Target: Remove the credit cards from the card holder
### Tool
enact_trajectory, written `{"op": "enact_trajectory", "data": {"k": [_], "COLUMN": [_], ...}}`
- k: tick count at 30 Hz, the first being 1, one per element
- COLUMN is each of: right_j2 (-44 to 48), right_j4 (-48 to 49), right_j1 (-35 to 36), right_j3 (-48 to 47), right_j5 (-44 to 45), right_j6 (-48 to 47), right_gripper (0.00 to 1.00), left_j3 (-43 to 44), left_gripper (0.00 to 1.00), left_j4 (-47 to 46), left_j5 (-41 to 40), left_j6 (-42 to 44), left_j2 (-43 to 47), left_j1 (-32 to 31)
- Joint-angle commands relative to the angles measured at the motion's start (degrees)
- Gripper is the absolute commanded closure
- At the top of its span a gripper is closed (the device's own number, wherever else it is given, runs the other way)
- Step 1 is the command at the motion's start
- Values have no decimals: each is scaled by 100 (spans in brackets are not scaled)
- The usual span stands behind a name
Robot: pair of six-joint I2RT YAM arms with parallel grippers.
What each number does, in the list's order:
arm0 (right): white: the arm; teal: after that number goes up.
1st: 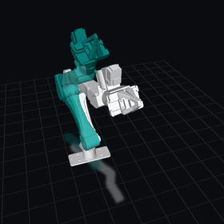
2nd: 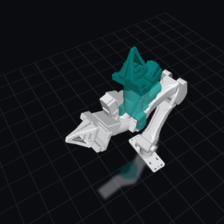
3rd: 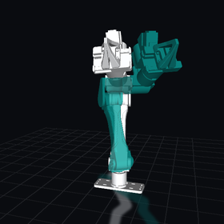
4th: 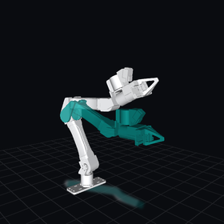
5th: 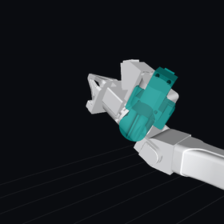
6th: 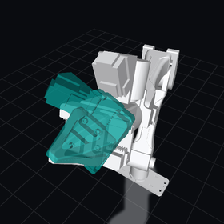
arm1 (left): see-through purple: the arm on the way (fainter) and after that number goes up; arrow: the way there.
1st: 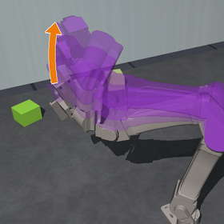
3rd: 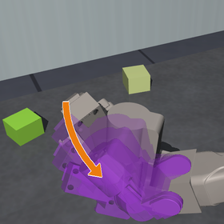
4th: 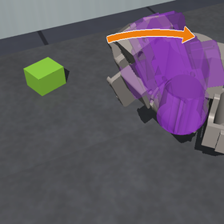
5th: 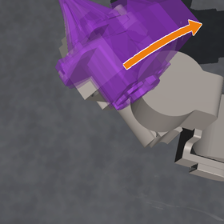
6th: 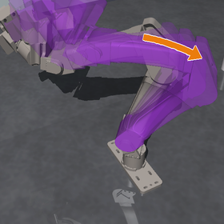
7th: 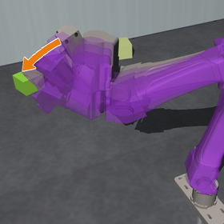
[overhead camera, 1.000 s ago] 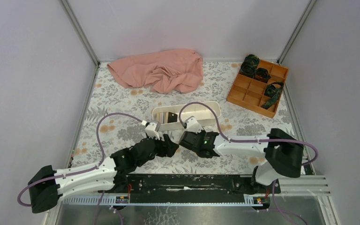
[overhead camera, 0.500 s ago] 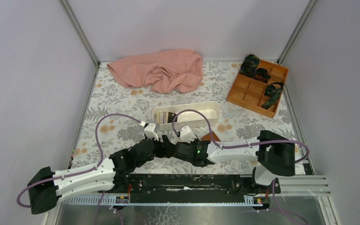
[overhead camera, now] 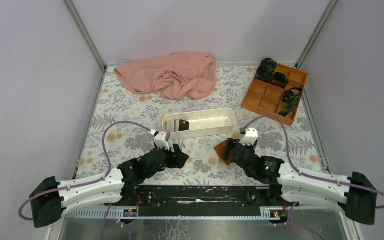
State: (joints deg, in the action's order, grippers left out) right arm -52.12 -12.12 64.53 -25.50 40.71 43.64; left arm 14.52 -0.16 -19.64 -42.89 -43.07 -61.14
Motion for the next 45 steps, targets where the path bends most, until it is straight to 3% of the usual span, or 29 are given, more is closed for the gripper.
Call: {"op": "enact_trajectory", "data": {"k": [1, 5, 12, 15, 20, 25, 27, 28, 32, 35, 38, 45], "right_j2": [788, 673, -716, -1030, -1385, -1625, -1593, -1554, -1173, -600, -309, -838], "right_j4": [261, -19, 246, 573, 1022, 1113, 1233, 1288, 1092, 1157, 1377, 1750], "right_j1": [-404, -760, -924, -925, -924, -922, -925, -922, -925, -912, -895, -824], "right_j3": [421, 419, 137, 104, 62, -49, -36, -15, 1, 125, 276, 498], "right_j5": [-3, -320, -920, -982, -1167, -1515, -1815, -1922, -1856, -2137, -2485, -2776], "right_j6": [512, 517, -47, -232, -558, -792, -879, -912, -877, -1169, -1284, -973], "right_gripper": [22, 23, 11, 13, 38, 84, 98, 100, 100, 90, 88, 85], "left_j3": [101, 267, 576, 595, 491, 360, 377, 402, 540, 838, 1153, 2112], "left_gripper": [22, 23, 23, 23, 23, 23, 23, 23, 23, 23, 22, 21], "left_j4": [-387, -767, -1327, -1344, -1268, -1325, -1371, -1394, -1470, -1424, -1620, -1367], "left_j5": [-238, -158, 144, 164, 113, 50, 30, 30, 10, -129, -159, -513], "left_j6": [26, 68, 147, 167, 136, 71, 85, 102, 196, 342, 617, 784], "left_j2": [-310, -867, -1636, -1709, -1646, -1584, -1623, -1658, -1837, -1994, -2269, -3172], "left_j1": [-53, -52, -54, -47, -50, -55, -54, -53, -47, -48, -53, -51]}}
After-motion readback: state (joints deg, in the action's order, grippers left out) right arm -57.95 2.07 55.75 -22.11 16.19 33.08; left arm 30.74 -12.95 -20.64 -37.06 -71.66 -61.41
